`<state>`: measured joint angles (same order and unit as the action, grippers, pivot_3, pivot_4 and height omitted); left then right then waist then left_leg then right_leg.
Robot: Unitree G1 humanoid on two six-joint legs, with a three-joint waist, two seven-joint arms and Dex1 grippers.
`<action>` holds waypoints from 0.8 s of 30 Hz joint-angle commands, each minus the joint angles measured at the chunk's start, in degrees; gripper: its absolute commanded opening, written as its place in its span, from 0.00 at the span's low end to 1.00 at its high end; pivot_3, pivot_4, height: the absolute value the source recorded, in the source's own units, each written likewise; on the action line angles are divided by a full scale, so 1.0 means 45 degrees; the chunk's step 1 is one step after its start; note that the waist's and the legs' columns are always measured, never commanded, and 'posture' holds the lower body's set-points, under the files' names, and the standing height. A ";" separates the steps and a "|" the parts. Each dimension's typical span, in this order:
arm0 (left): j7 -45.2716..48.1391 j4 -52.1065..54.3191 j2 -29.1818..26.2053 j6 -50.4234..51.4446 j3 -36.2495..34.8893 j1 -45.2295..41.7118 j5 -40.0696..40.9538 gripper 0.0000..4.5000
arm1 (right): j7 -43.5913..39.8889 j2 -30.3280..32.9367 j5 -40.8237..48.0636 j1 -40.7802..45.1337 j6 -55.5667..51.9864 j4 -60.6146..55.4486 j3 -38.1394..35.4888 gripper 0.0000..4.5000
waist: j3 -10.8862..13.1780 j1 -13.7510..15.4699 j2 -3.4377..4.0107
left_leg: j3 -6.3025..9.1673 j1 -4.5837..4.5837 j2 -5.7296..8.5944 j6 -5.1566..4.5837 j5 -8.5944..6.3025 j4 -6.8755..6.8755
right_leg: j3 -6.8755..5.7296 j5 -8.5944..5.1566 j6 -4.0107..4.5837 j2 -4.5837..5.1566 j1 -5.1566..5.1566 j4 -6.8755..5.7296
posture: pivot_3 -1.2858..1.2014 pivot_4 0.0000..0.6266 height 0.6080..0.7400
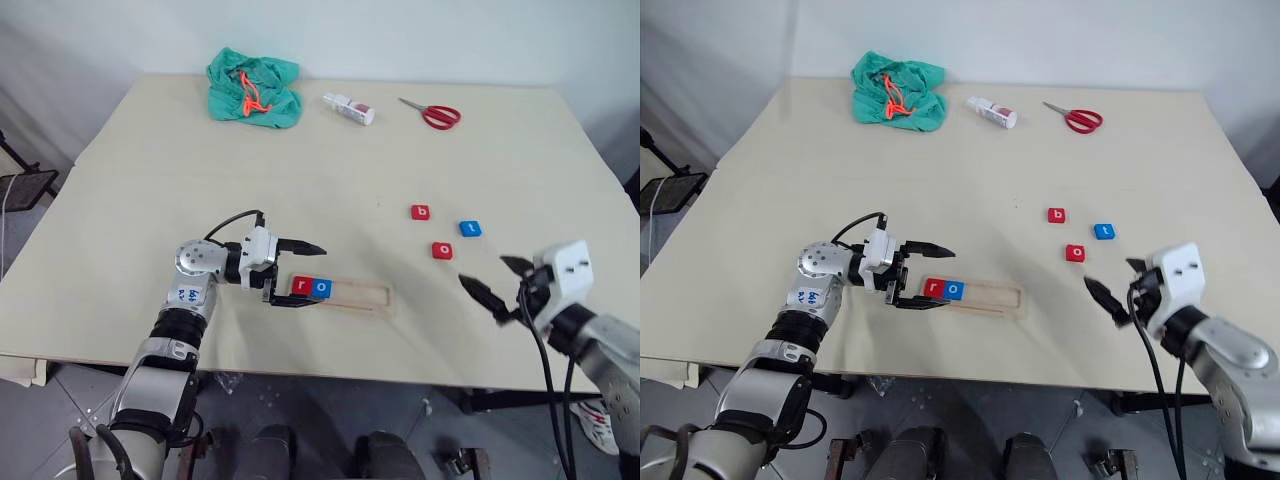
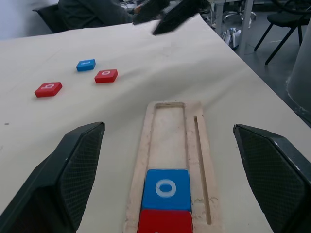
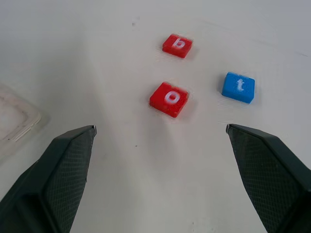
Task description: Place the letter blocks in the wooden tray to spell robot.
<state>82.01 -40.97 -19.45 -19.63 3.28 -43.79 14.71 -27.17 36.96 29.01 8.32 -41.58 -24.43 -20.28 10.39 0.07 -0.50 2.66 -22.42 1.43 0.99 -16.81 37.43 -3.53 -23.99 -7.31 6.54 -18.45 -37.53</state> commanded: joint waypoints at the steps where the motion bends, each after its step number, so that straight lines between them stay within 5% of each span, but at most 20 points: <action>1: -0.0149 0.0386 0.0028 -0.0233 -0.0159 -0.0126 0.0173 1.00 | 0.1084 -0.0115 -0.0658 0.1900 -0.0802 0.0883 0.1076 1.00 | 0.0000 -0.0078 -0.0001 | 0.0001 0.0003 -0.0007 0.0000 0.0000 -0.0001 | -0.0003 0.0000 0.0000 -0.0003 0.0000 -0.0003 | 0.52 0.24 1.00; 9: -0.0476 0.0705 -0.0038 -0.0433 -0.0282 0.0089 0.0188 1.00 | 0.2587 -0.1900 -0.2527 0.6973 -0.1440 0.6221 0.3442 1.00 | 0.0000 -0.0129 0.0001 | 0.0004 -0.0007 0.0002 0.0001 0.0000 -0.0030 | 0.0001 0.0000 0.0000 0.0003 -0.0035 -0.0029 | 0.52 0.24 1.00; 24: -0.0650 0.1221 0.0130 -0.0576 -0.0221 0.0438 0.0251 1.00 | 0.4147 -0.4260 -0.4809 1.0879 0.3208 1.4589 0.3663 1.00 | -0.0002 -0.0475 0.0003 | 0.0034 -0.0014 0.0005 0.0002 0.0001 -0.0045 | -0.0006 0.0000 0.0000 0.0005 -0.0058 -0.0063 | 0.52 0.24 1.00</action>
<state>78.98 -36.94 -18.86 -21.48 2.37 -42.02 14.82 -9.82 18.03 8.25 55.46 -29.89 40.38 -2.76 10.38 -2.07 -0.49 2.81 -22.49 1.45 0.99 -16.80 37.21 -3.55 -23.99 -7.31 6.56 -18.72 -37.81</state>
